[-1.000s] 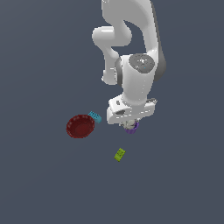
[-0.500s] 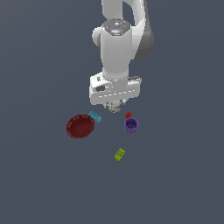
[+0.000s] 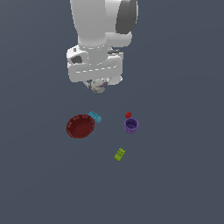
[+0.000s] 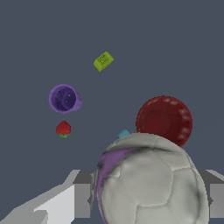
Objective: Pick up a designated object from a clutter of objects.
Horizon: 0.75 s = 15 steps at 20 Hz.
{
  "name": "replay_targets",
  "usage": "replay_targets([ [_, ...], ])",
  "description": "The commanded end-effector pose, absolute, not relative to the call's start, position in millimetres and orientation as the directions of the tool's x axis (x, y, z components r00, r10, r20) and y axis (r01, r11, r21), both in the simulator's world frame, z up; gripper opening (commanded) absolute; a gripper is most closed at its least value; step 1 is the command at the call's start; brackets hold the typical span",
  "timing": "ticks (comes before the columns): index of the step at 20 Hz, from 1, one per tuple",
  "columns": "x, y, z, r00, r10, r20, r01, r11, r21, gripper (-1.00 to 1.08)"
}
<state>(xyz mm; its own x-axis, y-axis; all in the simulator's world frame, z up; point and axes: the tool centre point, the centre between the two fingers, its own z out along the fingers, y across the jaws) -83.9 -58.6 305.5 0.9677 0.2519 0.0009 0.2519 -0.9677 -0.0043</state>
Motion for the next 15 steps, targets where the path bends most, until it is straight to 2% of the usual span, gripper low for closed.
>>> replay_targets([
  [1,-95,-74,322,0.968,0.253,0.002,0.253,-0.968,-0.005,-1.00],
  [8,-116,-107,354,0.968,0.252,0.001,0.252,-0.968,-0.002,-1.00],
  [15,-122,-119,366,0.968,0.252,0.000,0.252,-0.968,-0.001,-1.00],
])
